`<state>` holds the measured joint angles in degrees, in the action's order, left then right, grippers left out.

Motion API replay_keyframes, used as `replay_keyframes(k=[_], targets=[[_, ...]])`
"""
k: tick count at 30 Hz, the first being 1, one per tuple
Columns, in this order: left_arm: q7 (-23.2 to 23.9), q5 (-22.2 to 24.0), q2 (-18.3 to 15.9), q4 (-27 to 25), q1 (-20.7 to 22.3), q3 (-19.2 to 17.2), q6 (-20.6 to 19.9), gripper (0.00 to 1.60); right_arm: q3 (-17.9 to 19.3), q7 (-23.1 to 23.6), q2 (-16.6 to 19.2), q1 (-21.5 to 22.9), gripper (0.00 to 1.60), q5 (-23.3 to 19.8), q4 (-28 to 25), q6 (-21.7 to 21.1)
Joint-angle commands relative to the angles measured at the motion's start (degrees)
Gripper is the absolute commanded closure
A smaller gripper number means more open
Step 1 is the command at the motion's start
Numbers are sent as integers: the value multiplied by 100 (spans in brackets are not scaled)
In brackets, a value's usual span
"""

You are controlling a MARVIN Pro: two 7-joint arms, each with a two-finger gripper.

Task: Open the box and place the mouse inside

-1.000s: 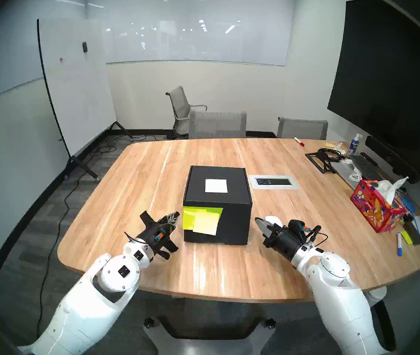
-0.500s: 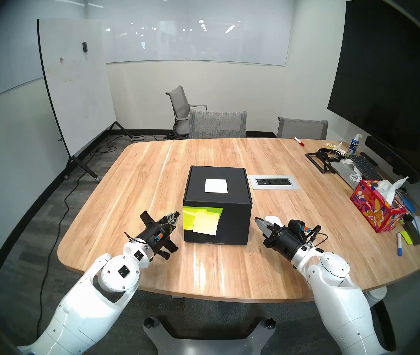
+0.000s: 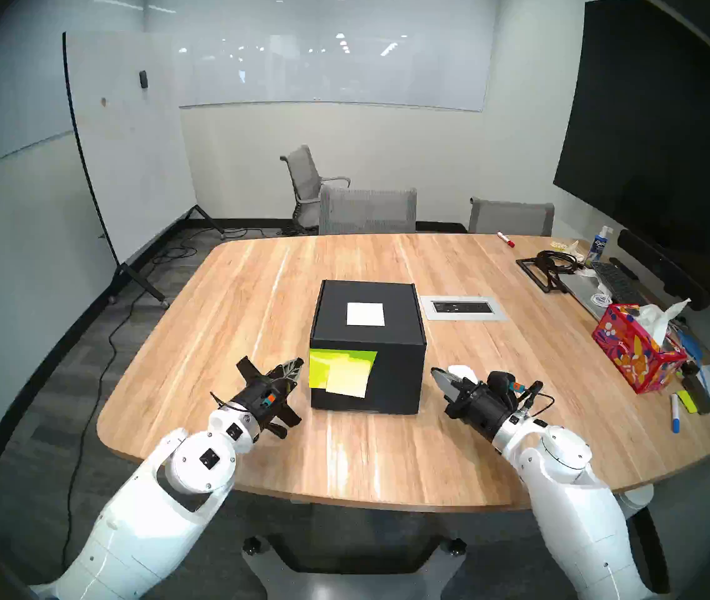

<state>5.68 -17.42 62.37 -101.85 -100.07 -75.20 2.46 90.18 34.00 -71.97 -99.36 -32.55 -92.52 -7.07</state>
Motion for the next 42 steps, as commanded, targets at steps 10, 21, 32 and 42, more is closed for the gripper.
replay_keyframes(k=[10,21,32,42], targets=[[-9,-14,-6,-96,28,-3,31,160,0,4,12,64,160,12,-87,-12],[-9,-14,-6,-96,28,-3,31,160,2,6,9,64,160,15,-87,-13],[-9,-14,-6,-96,28,-3,31,160,5,8,6,64,160,18,-87,-14],[-9,-14,-6,-96,28,-3,31,160,7,10,4,64,160,20,-87,-16]])
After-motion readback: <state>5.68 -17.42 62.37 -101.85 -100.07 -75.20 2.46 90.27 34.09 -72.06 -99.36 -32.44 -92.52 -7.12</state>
